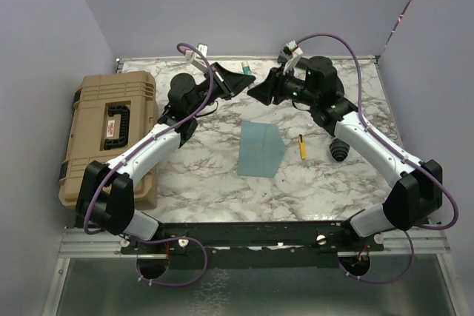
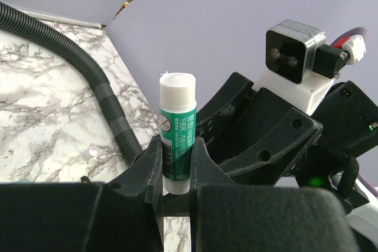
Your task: Place the letter into the envelope and seal it
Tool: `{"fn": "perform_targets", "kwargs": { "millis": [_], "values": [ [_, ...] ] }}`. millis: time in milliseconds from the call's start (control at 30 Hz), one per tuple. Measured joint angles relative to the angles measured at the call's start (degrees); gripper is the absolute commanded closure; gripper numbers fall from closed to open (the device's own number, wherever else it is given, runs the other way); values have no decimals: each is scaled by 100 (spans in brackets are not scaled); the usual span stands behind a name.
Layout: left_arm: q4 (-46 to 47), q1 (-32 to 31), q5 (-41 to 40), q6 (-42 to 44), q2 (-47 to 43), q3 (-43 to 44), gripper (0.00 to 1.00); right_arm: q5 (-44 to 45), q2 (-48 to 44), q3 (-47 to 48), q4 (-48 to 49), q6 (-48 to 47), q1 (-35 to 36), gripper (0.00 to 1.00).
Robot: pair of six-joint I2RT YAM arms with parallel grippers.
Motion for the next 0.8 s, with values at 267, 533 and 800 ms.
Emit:
{"fn": "perform_targets", "kwargs": {
  "millis": [267, 533, 800],
  "values": [
    [136, 7, -46, -55, -72, -50, 100, -140, 7, -11, 271, 184, 0, 45],
    [188, 4, -44, -74, -85, -87, 100, -315, 13, -76, 754, 428, 0, 44],
    [190, 7, -48, -74, -85, -98, 100, -321, 13, -210, 1049, 636, 2, 92]
  ]
}}
